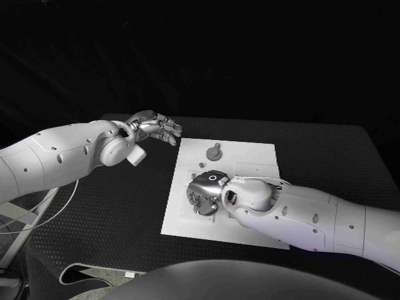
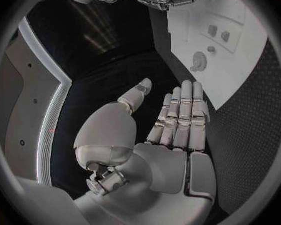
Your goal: Assemble the parts on the task board
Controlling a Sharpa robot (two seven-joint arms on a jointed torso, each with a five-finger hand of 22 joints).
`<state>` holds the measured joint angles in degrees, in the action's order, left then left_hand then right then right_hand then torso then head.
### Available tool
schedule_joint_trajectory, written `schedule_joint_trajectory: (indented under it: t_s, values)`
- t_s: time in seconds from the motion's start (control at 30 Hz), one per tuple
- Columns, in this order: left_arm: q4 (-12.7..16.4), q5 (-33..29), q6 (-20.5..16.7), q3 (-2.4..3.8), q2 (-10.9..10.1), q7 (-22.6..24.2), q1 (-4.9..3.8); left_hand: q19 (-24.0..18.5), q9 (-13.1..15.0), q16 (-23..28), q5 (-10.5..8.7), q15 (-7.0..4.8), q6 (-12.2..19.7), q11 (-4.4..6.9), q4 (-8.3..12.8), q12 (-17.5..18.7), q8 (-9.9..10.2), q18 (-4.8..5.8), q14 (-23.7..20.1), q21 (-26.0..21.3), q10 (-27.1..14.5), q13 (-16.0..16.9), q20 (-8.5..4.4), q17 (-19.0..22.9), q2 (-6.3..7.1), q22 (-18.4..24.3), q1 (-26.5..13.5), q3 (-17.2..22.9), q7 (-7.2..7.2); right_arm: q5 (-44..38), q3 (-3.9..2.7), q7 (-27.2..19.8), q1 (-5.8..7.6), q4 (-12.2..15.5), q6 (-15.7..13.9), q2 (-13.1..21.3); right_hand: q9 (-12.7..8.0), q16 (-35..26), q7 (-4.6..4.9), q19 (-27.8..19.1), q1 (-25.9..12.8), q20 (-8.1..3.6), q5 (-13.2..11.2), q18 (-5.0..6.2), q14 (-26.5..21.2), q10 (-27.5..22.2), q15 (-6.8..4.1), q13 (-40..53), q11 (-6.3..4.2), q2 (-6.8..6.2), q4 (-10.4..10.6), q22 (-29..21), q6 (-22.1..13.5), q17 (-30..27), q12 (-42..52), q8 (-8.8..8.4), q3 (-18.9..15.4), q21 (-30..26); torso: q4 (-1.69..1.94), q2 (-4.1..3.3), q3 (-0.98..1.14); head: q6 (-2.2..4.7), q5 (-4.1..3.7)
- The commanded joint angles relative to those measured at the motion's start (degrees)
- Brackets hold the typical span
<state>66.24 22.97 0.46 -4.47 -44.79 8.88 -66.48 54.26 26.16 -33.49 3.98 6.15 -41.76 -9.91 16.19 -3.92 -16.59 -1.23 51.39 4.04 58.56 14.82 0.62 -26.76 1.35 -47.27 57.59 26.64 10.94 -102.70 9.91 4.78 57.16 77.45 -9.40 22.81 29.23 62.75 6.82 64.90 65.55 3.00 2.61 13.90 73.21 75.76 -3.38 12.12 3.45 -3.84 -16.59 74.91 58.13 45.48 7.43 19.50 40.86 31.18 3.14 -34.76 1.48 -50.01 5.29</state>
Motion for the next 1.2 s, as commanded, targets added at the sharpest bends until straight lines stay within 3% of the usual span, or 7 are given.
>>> schedule_joint_trajectory:
  t_s: [0.03,0.4,0.67,1.2]
  values:
    - [0.08,0.05,0.81,0.03,0.13,0.68,-0.07,0.19,-0.06,0.25,-0.31,0.06,0.5,0.0,-0.11,-0.18,-0.36,-0.92,0.32,0.08,-0.37,-0.06,-0.09,-0.1,0.1,0.06,-0.55,-0.22,2.15,-1.67,0.18,-0.2,-0.15,-0.45,-0.65,-0.1,0.06,0.16,-0.05,0.04,0.2,-0.26,0.2,1.1,-0.11,1.4,-0.65,-0.09,-1.13,0.83,-0.09,1.28,-0.12,0.06,0.17,0.13,0.38,0.27,0.03,-0.03,0.03,0.01,0.18]
    - [-0.03,0.05,0.88,0.03,0.19,0.7,-0.07,0.18,-0.07,0.28,-0.31,0.06,0.51,-0.01,-0.09,-0.18,-0.36,-0.92,0.32,0.08,-0.37,-0.06,-0.09,-0.14,0.09,0.08,-0.56,-0.22,2.15,-1.99,0.17,-0.29,-0.15,-0.85,-1.78,-0.2,0.11,0.18,-0.07,0.05,0.24,-0.27,0.2,1.1,-0.09,1.43,-0.66,-0.02,-1.14,0.8,-0.1,1.29,-0.1,0.08,0.15,0.16,0.41,0.31,-0.02,-0.02,0.02,0.01,0.99]
    - [-0.11,0.05,0.87,0.03,0.19,0.66,-0.07,0.17,-0.07,0.32,-0.31,0.06,0.52,-0.01,-0.08,-0.18,-0.37,-0.92,0.32,0.08,-0.38,-0.07,-0.09,-0.18,0.08,0.09,-0.58,-0.21,2.15,-1.52,0.24,-0.57,-0.15,-1.28,-0.72,-0.59,0.15,0.2,-0.07,0.06,0.25,-0.28,0.2,1.1,-0.08,1.45,-0.66,0.02,-1.14,0.8,-0.09,1.3,-0.09,0.09,0.14,0.17,0.43,0.33,-0.02,-0.01,0.0,0.01,1.04]
    - [-0.08,0.05,0.93,0.03,0.13,0.53,-0.07,0.16,-0.08,0.37,-0.31,0.06,0.53,-0.01,-0.05,-0.18,-0.39,-0.92,0.32,0.08,-0.39,-0.08,-0.09,-0.25,0.09,0.12,-0.59,-0.21,2.15,-0.65,1.95,-0.88,-0.15,-2.04,1.16,-0.56,0.26,0.08,0.08,-0.31,0.02,-0.17,0.2,1.1,-0.35,1.01,-0.49,0.23,-0.97,0.38,-0.12,1.29,-0.51,0.11,-0.28,-0.03,0.4,0.29,-0.03,0.0,0.02,0.01,1.0]
